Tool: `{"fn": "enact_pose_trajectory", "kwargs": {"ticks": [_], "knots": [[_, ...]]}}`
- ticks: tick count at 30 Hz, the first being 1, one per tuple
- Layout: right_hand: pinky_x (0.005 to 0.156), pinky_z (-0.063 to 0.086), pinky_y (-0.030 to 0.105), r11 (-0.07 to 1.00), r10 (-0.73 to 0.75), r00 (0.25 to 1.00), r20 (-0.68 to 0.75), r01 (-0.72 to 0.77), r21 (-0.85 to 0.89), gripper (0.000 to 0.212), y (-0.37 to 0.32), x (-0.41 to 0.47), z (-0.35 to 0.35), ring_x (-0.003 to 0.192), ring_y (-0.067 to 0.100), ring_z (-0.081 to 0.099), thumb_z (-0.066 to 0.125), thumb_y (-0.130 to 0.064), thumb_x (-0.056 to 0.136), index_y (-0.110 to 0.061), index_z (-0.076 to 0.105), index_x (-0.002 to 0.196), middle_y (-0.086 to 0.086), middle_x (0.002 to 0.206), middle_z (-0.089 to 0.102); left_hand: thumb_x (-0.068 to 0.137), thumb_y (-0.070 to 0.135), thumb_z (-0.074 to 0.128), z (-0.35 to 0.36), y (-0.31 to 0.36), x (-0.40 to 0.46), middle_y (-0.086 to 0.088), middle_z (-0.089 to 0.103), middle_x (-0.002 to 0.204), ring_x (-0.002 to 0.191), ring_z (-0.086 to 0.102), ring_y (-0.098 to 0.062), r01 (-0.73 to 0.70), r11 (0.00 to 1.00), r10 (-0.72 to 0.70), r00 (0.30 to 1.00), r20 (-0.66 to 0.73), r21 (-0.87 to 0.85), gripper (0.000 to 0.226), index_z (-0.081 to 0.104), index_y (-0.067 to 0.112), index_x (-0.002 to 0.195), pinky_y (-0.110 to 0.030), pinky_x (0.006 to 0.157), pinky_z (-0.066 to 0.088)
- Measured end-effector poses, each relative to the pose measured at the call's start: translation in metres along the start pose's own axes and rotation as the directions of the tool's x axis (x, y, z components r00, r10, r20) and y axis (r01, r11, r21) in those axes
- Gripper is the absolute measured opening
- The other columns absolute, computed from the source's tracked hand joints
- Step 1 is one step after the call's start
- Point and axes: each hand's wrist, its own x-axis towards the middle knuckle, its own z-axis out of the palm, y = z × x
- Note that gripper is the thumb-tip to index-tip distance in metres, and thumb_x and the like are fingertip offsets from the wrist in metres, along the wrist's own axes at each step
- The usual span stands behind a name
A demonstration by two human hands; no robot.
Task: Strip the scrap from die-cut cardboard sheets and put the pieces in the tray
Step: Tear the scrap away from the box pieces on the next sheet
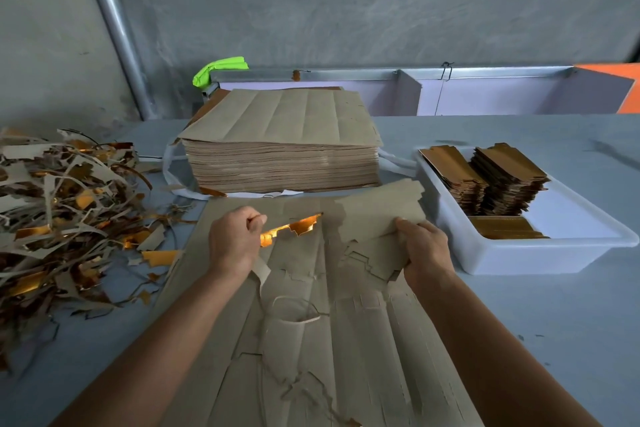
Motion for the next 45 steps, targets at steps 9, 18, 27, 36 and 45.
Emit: {"fn": "enact_pose_trajectory", "kwargs": {"ticks": [9,18,27,36,45], "knots": [[0.077,0.053,0.043,0.934,-0.239,0.971,-0.009,0.227,-0.275,0.024,-0.003,0.002,-0.024,0.096,0.032,0.059,0.055,-0.005,0.083,-0.011,0.053,0.105,0.008,0.095,0.06,0.09,0.001,0.044,-0.017,-0.034,0.031,-0.018,0.059,0.084,0.081,0.056,-0.028,0.474,0.786,-0.569,0.805,-0.165,-0.397,0.018,0.06,0.005,0.084,-0.038,0.071,0.046],[0.091,0.047,0.04,0.691,-0.296,0.873,0.387,0.476,-0.545,0.052,-0.004,-0.004,-0.017,0.105,0.022,0.049,0.039,0.012,0.086,-0.019,0.057,0.125,0.005,0.121,0.05,0.093,0.04,0.052,0.0,-0.005,0.002,-0.017,0.043,0.131,0.121,0.035,-0.034,-0.055,0.865,0.009,0.996,0.094,0.498,0.046,0.047,0.011,0.127,-0.042,0.096,0.033],[0.063,0.04,0.007,0.572,-0.269,0.898,0.349,0.441,-0.692,0.018,0.014,-0.006,0.005,0.076,0.001,0.052,0.067,-0.01,0.083,-0.017,0.073,0.098,-0.008,0.09,0.059,0.092,0.039,0.055,0.044,0.001,0.013,-0.012,0.055,0.125,0.114,0.052,-0.032,-0.201,0.868,-0.062,0.863,0.501,0.453,0.038,0.05,0.016,0.121,-0.039,0.091,0.042],[0.073,0.043,0.008,0.438,-0.333,0.881,0.335,0.46,-0.772,0.031,-0.005,-0.001,0.006,0.085,0.01,0.054,0.053,0.003,0.088,-0.01,0.071,0.109,0.006,0.116,0.066,0.1,0.02,0.043,-0.012,0.032,0.03,0.002,0.058,0.074,0.06,0.053,-0.001,0.109,0.867,0.1,0.918,0.383,-0.487,0.028,0.063,0.012,0.081,-0.012,0.06,0.045],[0.075,0.055,0.035,0.38,-0.301,0.848,0.437,0.527,-0.76,0.03,-0.009,-0.019,0.043,0.079,0.023,0.065,0.055,-0.027,0.091,-0.004,0.074,0.084,0.014,0.086,0.07,0.099,0.021,0.042,-0.056,0.062,0.028,-0.003,0.062,0.086,0.071,0.06,-0.011,0.08,0.75,0.233,0.897,0.375,-0.656,0.029,0.061,0.009,0.081,-0.022,0.066,0.051]]}}
